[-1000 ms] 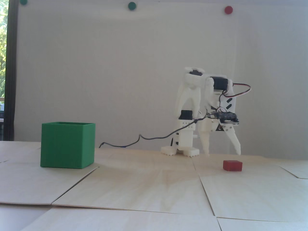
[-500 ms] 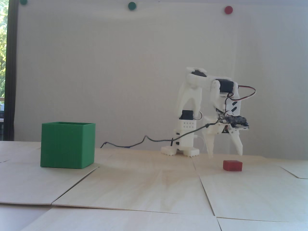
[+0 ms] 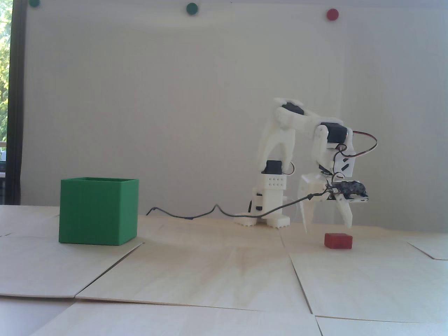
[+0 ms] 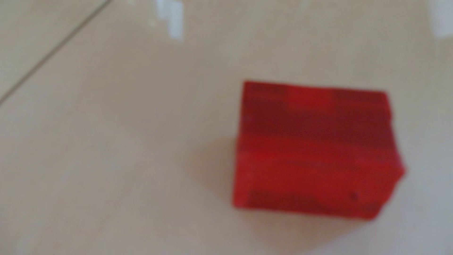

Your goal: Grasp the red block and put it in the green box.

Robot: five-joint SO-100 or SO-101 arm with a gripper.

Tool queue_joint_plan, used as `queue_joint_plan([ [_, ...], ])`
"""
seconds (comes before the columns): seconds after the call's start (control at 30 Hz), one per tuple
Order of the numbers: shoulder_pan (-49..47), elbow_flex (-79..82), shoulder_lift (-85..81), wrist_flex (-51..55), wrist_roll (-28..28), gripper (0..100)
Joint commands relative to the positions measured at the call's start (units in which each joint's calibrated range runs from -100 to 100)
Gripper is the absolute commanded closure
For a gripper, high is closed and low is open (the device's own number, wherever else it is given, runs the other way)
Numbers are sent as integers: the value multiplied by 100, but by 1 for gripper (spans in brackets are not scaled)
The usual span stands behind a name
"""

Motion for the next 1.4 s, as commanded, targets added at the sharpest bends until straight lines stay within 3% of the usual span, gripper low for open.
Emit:
queue_joint_plan([
  [0.0, 187, -113, -63, -196, 51, 65],
  [0.33, 581, -60, -47, -1098, 67, 65],
  [0.87, 436, -25, -55, -845, 244, 65],
  [0.93, 436, -25, -55, -685, 337, 68],
  [1.13, 477, -33, -55, -626, 322, 98],
  [1.17, 485, -33, -55, -626, 322, 99],
  [1.37, 597, -113, -55, -912, -6, 81],
])
